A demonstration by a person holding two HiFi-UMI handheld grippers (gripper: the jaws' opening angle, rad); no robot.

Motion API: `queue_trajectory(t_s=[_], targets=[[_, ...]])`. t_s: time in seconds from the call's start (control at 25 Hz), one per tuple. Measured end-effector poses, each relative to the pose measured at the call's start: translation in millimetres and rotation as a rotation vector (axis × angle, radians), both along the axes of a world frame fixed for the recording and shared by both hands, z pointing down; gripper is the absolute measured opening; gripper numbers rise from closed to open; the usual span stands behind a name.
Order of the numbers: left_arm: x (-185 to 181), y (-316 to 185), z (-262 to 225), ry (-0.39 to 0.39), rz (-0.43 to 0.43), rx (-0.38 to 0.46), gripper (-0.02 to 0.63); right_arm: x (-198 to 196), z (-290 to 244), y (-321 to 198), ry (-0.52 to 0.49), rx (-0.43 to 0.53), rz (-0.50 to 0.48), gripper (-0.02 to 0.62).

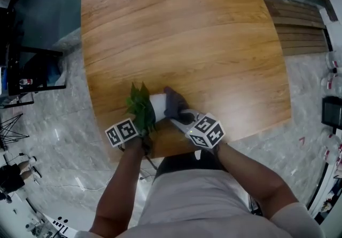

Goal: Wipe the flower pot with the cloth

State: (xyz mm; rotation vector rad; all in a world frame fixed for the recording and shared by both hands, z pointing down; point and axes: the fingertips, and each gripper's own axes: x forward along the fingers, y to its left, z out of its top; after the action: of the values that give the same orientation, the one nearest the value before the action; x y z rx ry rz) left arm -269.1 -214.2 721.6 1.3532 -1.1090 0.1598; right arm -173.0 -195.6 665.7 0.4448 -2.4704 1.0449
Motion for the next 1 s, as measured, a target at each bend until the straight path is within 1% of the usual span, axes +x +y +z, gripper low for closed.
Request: queue_trajectory(t_s=[0.04,0.12,0.28,0.36,0.4,0.44,0.52,0.6,0.68,0.76,0.88,0.96,1.0], targets=[[-1,-1,0,-0.003,0.000,0.002,0.025,4,6,-1,0.017,-0.010,0.005,0.041],[-1,-1,2,-0.005,-0.005,-0.003,0.025,-3,3,4,0.016,-0.016,-0.016,0.040],[-1,1,3,-0.004,-0.012,-0.012,0.026,-51,-27,31,-0.051,0.028,-0.151,0.040],[-1,2,3,-0.007,-0.008,-0.013,0.026,-61,-31,39,-0.053,0.061,-0.205,0.040],[-1,2,3,-0.013,0.002,-0.010,0.026,-59,-28,39,-0.048,0.065,-0.214,0.040],[0,2,4,-0.023,0.018,-0.003,0.028,-53,-22,38,-0.041,0.058,-0.207,0.040],[1,1,3,-0.054,0.057,0.018,0.032,-29,-4,28,-0.012,0.023,-0.153,0.040],[1,-2,0,-0.092,0.095,0.047,0.032,0,16,12,0.027,-0.016,-0.065,0.040],[2,-6,-4,-0.141,0.148,0.082,0.031,20,18,-8,0.034,-0.041,0.025,0.040],[3,-10,-10,-0.200,0.212,0.125,0.031,20,-7,-26,-0.022,-0.026,0.073,0.040],[9,-14,-19,-0.295,0.322,0.197,0.029,-7,-59,-37,-0.149,0.020,0.047,0.038],[13,-13,-20,-0.318,0.347,0.213,0.029,-17,-67,-39,-0.202,0.002,0.056,0.040],[14,-13,-19,-0.319,0.347,0.216,0.029,-13,-61,-42,-0.216,-0.024,0.089,0.039]])
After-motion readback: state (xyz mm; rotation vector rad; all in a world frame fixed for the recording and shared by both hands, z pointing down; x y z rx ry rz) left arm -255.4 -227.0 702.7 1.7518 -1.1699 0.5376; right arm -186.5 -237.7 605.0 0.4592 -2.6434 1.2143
